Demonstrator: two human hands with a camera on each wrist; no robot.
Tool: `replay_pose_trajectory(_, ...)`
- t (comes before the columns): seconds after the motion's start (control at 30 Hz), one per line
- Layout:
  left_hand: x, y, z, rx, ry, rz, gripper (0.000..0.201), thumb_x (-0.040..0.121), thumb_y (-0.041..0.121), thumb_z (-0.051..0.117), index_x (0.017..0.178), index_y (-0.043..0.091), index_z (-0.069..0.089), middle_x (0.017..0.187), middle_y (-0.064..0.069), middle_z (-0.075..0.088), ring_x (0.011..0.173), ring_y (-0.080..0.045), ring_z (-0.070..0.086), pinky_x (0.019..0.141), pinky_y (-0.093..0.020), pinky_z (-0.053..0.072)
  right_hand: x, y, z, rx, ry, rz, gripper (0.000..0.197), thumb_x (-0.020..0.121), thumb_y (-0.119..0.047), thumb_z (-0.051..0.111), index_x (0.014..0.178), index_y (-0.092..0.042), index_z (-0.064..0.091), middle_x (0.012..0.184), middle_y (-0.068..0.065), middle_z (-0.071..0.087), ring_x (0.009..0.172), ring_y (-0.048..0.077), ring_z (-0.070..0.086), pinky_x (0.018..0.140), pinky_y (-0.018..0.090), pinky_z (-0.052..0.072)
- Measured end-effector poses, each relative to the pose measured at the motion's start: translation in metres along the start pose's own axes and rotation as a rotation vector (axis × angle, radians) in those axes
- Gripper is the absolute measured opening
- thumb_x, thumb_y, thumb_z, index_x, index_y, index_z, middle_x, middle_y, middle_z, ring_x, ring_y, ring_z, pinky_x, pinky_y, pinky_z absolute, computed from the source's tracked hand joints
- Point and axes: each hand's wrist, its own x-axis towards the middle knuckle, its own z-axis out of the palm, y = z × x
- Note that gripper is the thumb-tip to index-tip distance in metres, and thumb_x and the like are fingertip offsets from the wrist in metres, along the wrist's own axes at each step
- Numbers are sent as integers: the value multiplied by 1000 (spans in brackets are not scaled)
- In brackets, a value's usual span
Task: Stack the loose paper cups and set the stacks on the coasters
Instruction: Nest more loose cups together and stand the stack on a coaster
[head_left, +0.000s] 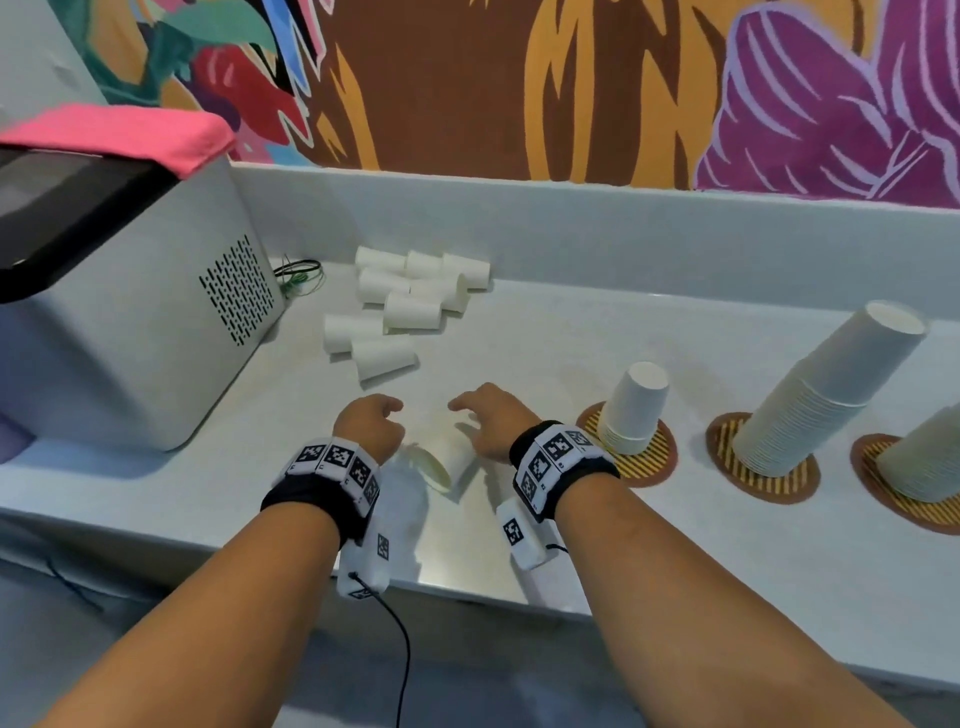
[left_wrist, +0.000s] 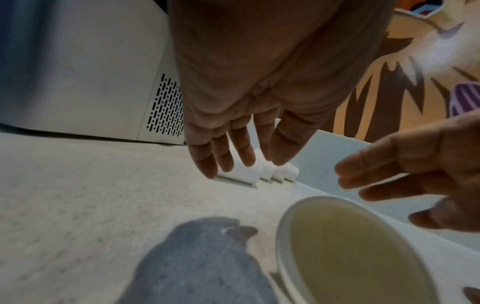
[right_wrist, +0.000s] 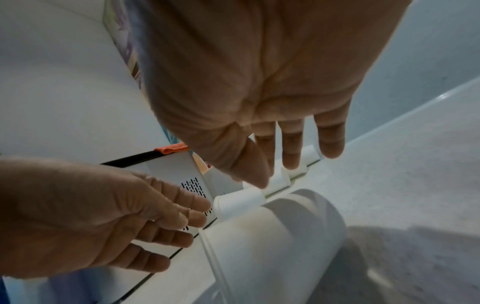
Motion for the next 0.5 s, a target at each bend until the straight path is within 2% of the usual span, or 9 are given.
replay_pose_trajectory(0.1,10,-12,-1,15,-39,-1,50,86,-2,50,133,13,55,138,-8,54,127,-22,50,104,-29,37,8,-12,11,-170,-83,-43,66,87,-7,48,143,-36,34,153,-1,25,140,25,22,112,47,29)
replay_pose_trajectory(0.2,17,-18,1,17,-68,1,49,87,-2,51,134,11,54,138,-9,54,128,-23,49,107,-33,39,12,-16,21,-280,-142,-55,67,89,-16,48,147,-39,23,159,-2,10,147,26,2,117,53,11)
replay_pose_trajectory(0.27,20,-20,2,13,-81,3,48,88,1,54,134,11,54,137,-10,55,127,-24,50,107,-34,39,18,-15,27,-340,-186,-42,70,89,-26,54,148,-40,18,160,-3,5,147,27,-5,117,56,4)
replay_pose_trajectory(0.37,27,-23,4,0,-89,-3,45,90,5,56,134,10,54,136,-11,55,127,-25,50,106,-34,39,33,-8,38,-430,-224,-28,95,70,-50,76,146,-43,18,159,-4,8,146,29,-2,114,59,6)
replay_pose_trajectory(0.43,34,-25,5,-9,-87,-19,44,91,5,55,134,10,54,136,-11,55,126,-26,50,106,-35,39,42,-4,41,-423,-207,-36,99,64,-53,80,144,-42,22,155,-3,18,145,28,5,114,58,9)
replay_pose_trajectory(0.5,42,-28,6,-10,-83,-34,43,92,6,53,134,11,54,136,-10,55,126,-25,51,106,-35,40,50,-2,40,-390,-173,-42,94,65,-52,79,142,-37,28,148,0,28,141,28,15,113,56,13)
